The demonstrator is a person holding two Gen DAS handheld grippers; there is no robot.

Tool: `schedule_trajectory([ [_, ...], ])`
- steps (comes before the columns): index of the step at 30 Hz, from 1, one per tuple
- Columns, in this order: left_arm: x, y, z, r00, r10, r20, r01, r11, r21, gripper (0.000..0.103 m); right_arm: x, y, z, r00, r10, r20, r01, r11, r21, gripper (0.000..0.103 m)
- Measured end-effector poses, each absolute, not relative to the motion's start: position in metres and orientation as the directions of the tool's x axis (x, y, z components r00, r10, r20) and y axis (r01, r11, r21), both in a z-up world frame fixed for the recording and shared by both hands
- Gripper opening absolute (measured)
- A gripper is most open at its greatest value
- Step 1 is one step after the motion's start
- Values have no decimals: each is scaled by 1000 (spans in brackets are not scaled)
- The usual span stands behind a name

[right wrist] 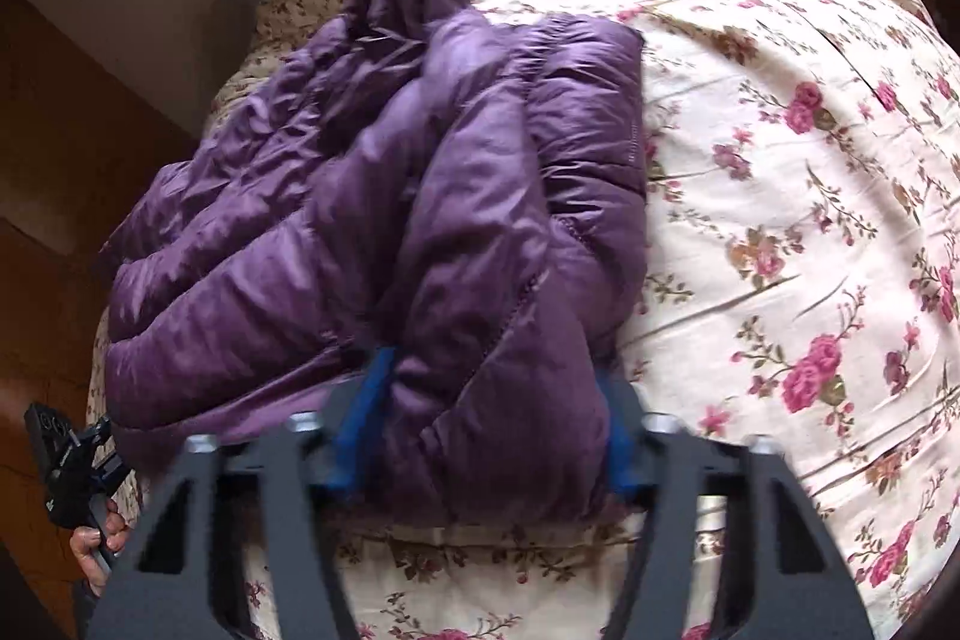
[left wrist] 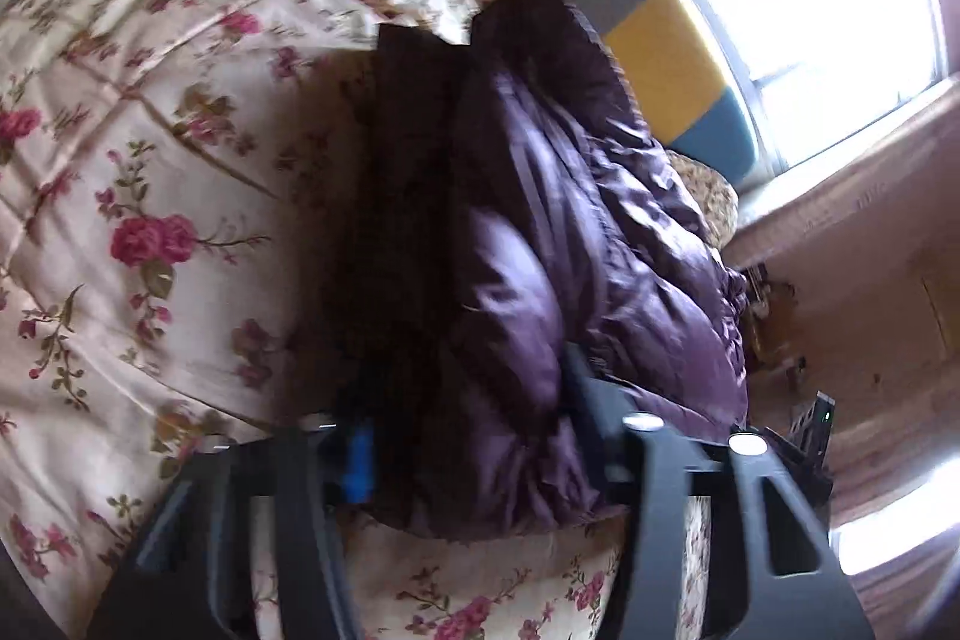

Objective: Fold large clothes
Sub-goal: 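Lift the held hem with both tools and fold it toward the collar, then open both tools to release the folded hem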

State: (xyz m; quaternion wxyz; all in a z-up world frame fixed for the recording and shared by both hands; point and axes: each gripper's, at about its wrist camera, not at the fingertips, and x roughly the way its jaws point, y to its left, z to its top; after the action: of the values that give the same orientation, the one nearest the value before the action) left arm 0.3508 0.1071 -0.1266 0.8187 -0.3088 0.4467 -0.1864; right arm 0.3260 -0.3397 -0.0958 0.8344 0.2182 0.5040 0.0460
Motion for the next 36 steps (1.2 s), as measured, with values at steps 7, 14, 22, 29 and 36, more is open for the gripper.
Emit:
schedule_trajectory([
  [7,325,103,-107,533,-582,-615,90,761,-642,20,285,-328,-69,492,252,-833,67,943,325,14],
  [14,262,102,-102,497,-598,-629,143,772,-620,20,198,-323,-62,456,250,-854,9,958,286,14],
  [22,150,98,-108,451,-645,-617,169,740,-651,20,90,-315,-56,413,234,-880,-7,967,253,14],
  [29,85,95,-108,440,-646,-624,161,741,-652,20,52,-314,-55,405,204,-892,25,972,233,25],
  [36,91,112,-89,531,-573,-625,112,778,-618,70,45,-314,-35,477,110,-872,46,988,149,65],
])
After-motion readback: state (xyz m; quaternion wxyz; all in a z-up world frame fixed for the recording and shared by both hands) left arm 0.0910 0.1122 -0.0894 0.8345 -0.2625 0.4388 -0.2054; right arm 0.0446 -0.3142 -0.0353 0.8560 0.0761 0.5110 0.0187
